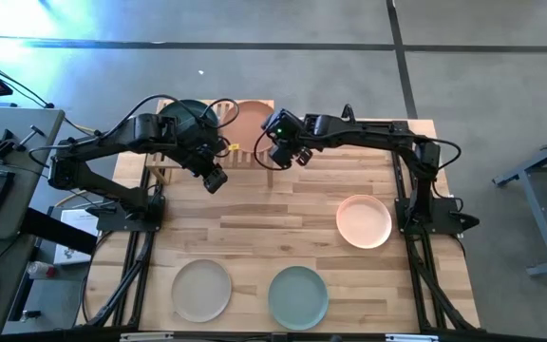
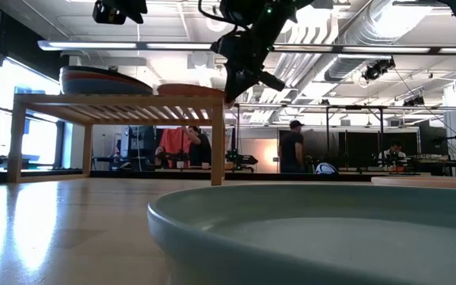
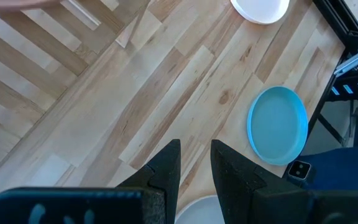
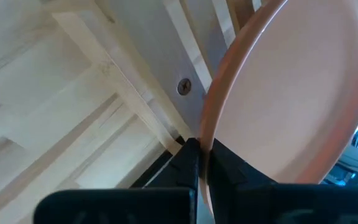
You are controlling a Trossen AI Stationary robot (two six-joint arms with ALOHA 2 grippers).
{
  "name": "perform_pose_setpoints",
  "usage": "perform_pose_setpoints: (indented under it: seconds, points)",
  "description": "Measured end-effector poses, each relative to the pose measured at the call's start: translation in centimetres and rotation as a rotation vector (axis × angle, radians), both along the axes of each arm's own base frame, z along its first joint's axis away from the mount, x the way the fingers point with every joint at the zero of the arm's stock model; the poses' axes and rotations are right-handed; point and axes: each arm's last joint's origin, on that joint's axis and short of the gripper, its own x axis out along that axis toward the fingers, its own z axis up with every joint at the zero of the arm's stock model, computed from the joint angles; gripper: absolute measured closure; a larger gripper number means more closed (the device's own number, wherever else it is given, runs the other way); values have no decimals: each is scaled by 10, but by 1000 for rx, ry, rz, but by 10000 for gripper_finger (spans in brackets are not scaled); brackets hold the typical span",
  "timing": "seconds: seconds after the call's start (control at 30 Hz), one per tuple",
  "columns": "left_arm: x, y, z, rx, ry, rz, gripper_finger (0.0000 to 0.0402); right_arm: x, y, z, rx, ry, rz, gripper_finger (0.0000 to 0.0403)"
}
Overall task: Place and stack plates onto a shelf
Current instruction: Put the brown plate on the top of the shelf
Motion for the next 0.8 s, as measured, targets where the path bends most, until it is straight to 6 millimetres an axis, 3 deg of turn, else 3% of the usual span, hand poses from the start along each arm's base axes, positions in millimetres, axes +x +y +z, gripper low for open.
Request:
perform_pose_setpoints:
  seconds: [0.63,0.8]
  points:
    - [0,0,0,1,0,-1,323,2,7,0,70,-43,-40,401]
    - [0,0,0,1,0,-1,323,3,8,0,70,-44,-46,381]
